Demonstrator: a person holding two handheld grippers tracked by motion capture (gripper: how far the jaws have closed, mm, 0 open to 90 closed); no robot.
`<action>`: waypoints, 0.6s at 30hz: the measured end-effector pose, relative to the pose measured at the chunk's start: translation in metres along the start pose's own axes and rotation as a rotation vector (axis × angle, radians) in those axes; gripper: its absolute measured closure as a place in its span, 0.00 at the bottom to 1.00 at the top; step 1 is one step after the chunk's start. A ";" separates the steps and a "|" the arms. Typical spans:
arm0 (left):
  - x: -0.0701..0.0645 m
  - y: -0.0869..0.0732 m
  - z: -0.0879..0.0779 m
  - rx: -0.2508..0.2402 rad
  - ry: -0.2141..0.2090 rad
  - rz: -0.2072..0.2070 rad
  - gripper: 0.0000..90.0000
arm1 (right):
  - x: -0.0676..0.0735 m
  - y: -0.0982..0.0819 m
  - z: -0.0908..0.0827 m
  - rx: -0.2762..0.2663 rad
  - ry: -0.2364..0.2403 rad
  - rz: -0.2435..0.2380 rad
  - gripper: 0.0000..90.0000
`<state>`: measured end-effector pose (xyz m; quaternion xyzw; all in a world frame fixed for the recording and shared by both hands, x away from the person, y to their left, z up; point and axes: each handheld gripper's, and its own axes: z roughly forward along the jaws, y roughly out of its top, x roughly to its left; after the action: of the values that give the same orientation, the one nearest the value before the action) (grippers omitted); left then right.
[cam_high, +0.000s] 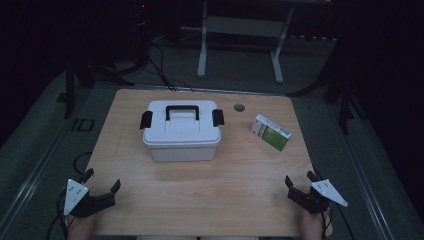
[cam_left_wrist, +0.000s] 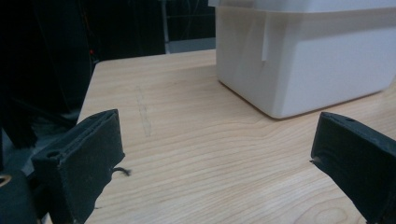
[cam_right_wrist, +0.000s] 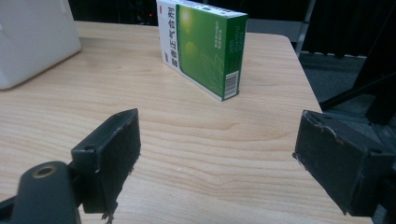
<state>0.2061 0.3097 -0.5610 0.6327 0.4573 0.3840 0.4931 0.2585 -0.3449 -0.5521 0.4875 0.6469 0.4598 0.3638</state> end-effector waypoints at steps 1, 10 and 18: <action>0.000 0.000 0.000 0.003 0.000 0.005 0.02 | 0.000 0.000 0.000 0.003 0.006 -0.005 0.16; 0.002 0.007 0.000 0.036 -0.035 -0.053 0.02 | 0.008 0.004 0.003 0.016 0.087 -0.016 0.16; 0.006 0.014 0.009 0.075 -0.077 -0.102 0.02 | 0.033 0.019 0.014 0.036 0.192 -0.010 0.13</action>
<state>0.2191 0.3112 -0.5488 0.6409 0.4837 0.3162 0.5052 0.2685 -0.3082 -0.5392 0.4444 0.6896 0.4907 0.2935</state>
